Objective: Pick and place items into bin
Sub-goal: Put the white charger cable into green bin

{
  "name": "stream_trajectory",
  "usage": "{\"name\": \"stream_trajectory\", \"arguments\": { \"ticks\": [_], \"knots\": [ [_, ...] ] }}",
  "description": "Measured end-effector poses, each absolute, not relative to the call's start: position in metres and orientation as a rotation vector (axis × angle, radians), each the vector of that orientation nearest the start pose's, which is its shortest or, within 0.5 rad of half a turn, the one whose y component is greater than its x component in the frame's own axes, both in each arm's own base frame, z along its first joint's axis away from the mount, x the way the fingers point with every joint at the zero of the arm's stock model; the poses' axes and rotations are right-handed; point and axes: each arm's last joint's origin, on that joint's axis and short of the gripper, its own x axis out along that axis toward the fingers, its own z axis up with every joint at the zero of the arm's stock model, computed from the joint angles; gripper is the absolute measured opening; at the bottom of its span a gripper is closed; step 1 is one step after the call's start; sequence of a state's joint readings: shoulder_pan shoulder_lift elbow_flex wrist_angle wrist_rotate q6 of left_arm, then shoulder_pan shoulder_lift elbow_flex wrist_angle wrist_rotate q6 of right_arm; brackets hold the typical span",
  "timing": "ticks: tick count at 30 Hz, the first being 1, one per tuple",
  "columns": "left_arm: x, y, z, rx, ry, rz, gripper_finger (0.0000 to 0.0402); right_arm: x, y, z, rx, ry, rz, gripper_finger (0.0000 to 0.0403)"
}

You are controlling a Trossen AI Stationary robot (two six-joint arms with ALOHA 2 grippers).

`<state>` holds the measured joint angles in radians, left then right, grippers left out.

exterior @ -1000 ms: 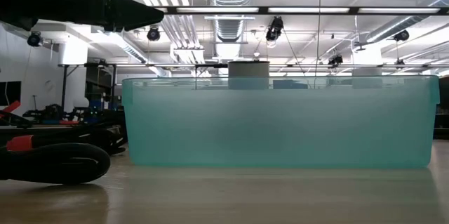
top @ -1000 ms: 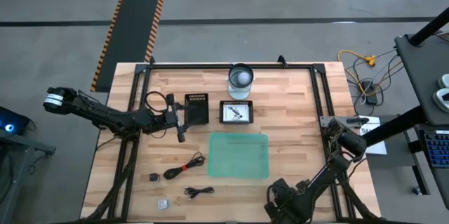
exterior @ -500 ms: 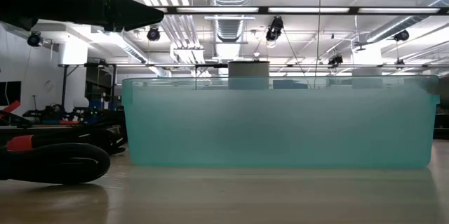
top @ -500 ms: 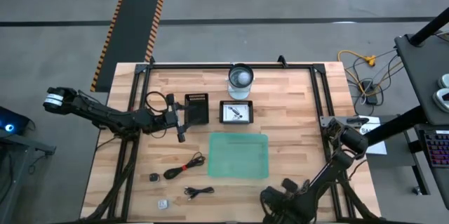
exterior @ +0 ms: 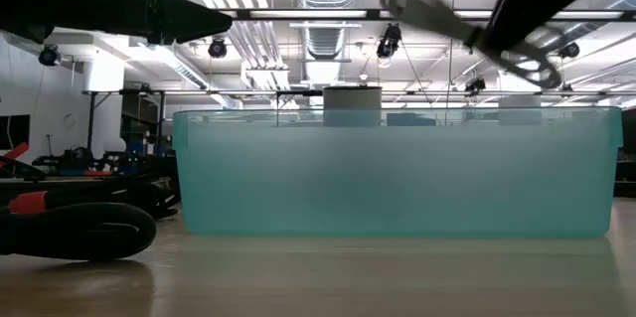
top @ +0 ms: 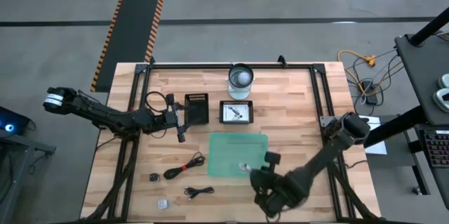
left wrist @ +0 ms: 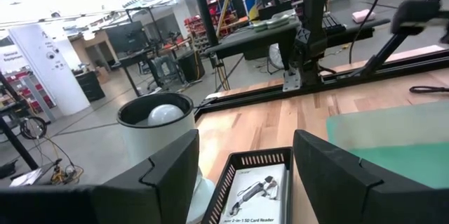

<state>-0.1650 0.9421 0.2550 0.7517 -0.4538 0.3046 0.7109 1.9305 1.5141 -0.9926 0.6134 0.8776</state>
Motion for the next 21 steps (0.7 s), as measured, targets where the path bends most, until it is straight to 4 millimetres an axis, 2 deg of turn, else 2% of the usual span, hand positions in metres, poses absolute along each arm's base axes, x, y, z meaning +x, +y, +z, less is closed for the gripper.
{"name": "stream_trajectory", "arguments": {
  "ticks": [7,14,18,21],
  "knots": [
    [0.185,-0.018,0.214,0.282,-0.018,0.296,0.0215,0.308,0.181,0.214,-0.155,1.172,-0.342,0.0013],
    [0.185,-0.018,0.214,0.282,-0.018,0.296,0.0215,0.323,0.128,0.208,-0.116,1.352,-0.231,0.0013],
    [0.185,-0.018,0.214,0.282,-0.018,0.296,0.0215,0.330,0.105,0.206,-0.116,1.383,-0.230,0.0014],
    [0.185,-0.018,0.214,0.282,-0.018,0.296,0.0215,0.333,0.095,0.205,-0.106,1.407,-0.193,0.0030]
  ]
}}
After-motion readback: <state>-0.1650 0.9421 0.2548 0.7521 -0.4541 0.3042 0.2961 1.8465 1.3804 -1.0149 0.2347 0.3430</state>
